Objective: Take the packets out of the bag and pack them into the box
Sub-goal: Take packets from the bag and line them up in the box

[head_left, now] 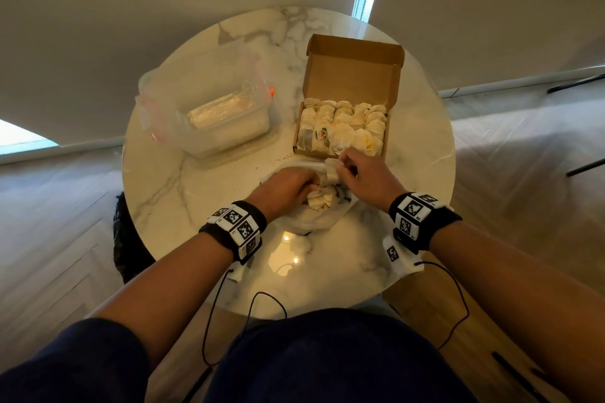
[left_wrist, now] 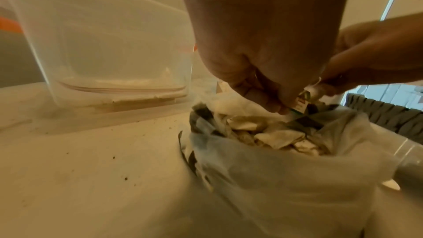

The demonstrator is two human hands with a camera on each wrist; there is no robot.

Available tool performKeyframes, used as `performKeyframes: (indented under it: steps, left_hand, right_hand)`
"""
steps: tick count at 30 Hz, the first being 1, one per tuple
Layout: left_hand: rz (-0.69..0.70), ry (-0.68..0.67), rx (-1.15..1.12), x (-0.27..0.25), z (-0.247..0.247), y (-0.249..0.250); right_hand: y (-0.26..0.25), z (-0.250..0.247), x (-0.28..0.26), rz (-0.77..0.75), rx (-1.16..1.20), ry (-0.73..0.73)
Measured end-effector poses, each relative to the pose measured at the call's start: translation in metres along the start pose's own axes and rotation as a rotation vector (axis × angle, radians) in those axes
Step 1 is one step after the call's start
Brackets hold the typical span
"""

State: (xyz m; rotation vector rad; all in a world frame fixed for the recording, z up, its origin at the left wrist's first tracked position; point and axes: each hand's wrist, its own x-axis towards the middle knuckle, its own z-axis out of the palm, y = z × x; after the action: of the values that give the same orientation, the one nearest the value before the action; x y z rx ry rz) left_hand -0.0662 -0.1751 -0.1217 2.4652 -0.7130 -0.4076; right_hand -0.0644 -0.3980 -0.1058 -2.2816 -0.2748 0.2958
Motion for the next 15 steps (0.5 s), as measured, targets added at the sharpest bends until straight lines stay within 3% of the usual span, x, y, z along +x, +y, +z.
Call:
performKeyframes:
  steps: [9,15]
  left_hand:
    - [-0.104,0.197,-0.159,-0.01,-0.02,0.013]
    - [-0.153,0.126,-0.17,-0.006,-0.011,0.012]
  right_hand:
    - [-0.013,0.014,0.002,-0.065,0.097,-0.129]
    - [-0.013,0.011,0.001,-0.054,0.054,-0.077]
